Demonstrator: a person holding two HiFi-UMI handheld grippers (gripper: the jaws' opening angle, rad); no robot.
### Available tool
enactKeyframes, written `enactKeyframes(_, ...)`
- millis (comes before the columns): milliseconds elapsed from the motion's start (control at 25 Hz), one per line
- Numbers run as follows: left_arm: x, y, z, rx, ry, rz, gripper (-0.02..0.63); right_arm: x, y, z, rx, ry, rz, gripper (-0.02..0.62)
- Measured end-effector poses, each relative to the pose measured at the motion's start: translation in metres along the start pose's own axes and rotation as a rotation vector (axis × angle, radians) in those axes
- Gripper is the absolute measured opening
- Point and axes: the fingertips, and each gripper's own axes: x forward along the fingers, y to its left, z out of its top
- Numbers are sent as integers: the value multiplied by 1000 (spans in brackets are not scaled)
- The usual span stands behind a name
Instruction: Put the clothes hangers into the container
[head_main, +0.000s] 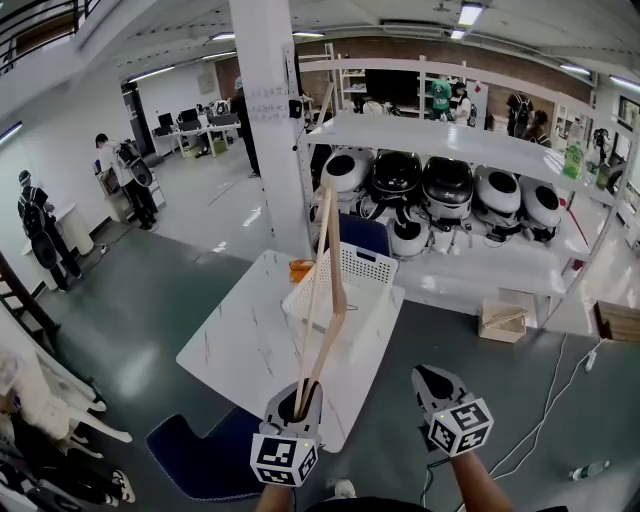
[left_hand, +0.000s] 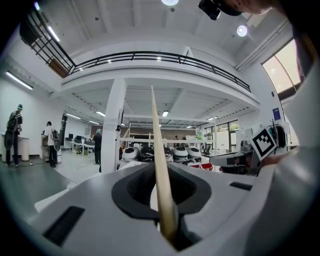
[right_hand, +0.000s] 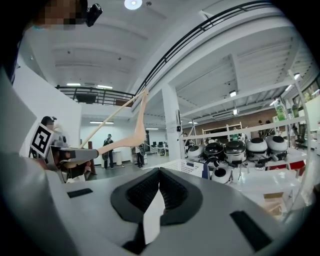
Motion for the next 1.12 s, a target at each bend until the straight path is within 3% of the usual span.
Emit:
enactKeyframes(840,40,60,-14,-20,27,-35,55,81,12,-6,0,36,4,18)
enactKeyframes(1120,42,51,-14,-23,25,-67,55,80,14,-11,5,52,-13,18)
